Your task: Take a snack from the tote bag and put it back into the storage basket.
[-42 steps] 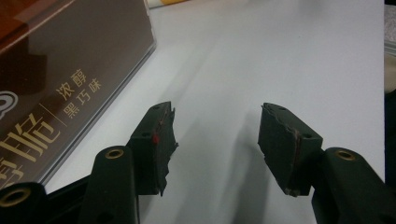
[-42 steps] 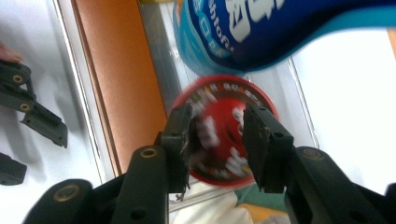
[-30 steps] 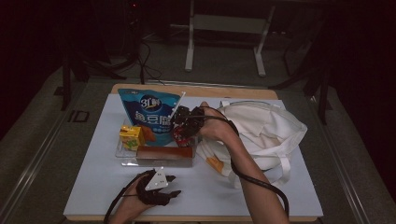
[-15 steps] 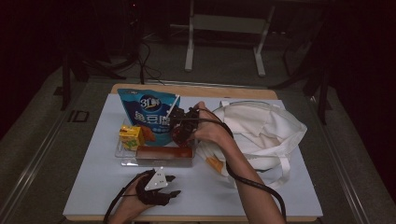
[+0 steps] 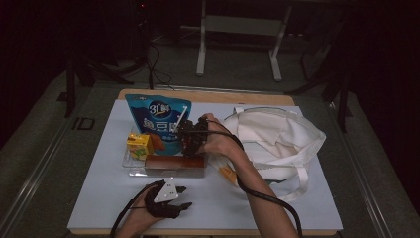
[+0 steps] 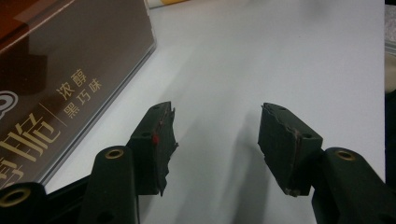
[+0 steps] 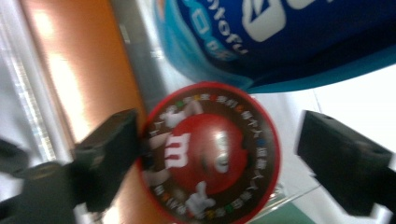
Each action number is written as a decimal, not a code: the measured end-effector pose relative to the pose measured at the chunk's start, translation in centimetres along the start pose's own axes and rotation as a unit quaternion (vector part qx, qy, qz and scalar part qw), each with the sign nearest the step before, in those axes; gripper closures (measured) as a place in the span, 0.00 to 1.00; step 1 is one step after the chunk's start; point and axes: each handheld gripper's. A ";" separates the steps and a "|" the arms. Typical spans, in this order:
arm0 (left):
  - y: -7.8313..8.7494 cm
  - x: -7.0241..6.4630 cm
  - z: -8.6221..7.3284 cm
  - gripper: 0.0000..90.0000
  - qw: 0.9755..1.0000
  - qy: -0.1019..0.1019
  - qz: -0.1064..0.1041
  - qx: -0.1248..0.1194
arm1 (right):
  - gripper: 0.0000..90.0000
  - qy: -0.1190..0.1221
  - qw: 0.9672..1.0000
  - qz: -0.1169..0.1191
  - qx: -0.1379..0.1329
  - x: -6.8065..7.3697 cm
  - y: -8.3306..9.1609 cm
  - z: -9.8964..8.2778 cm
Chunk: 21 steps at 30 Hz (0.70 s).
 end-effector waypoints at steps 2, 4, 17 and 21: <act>0.0 0.0 0.0 0.50 1.000 0.000 0.000 0.000 | 0.24 -0.004 1.000 0.008 0.000 -0.1 0.3 0.0; 0.0 0.0 0.0 0.50 1.000 0.000 0.000 0.000 | 0.27 -0.013 1.000 0.018 0.000 -0.4 0.6 0.0; 0.0 0.0 0.0 0.50 1.000 0.001 0.001 0.001 | 0.30 -0.063 0.997 0.040 -0.032 -2.1 2.2 -1.3; 0.0 0.0 0.0 0.50 1.000 0.000 0.000 0.001 | 0.30 -0.069 0.996 0.044 -0.040 -2.3 2.3 -1.6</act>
Point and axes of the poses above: each handheld gripper's, and its own axes: y roughly backward along the jaws, z roughly out of its top, x roughly to its left, and after that the axes turned 11 degrees about -x, right-handed
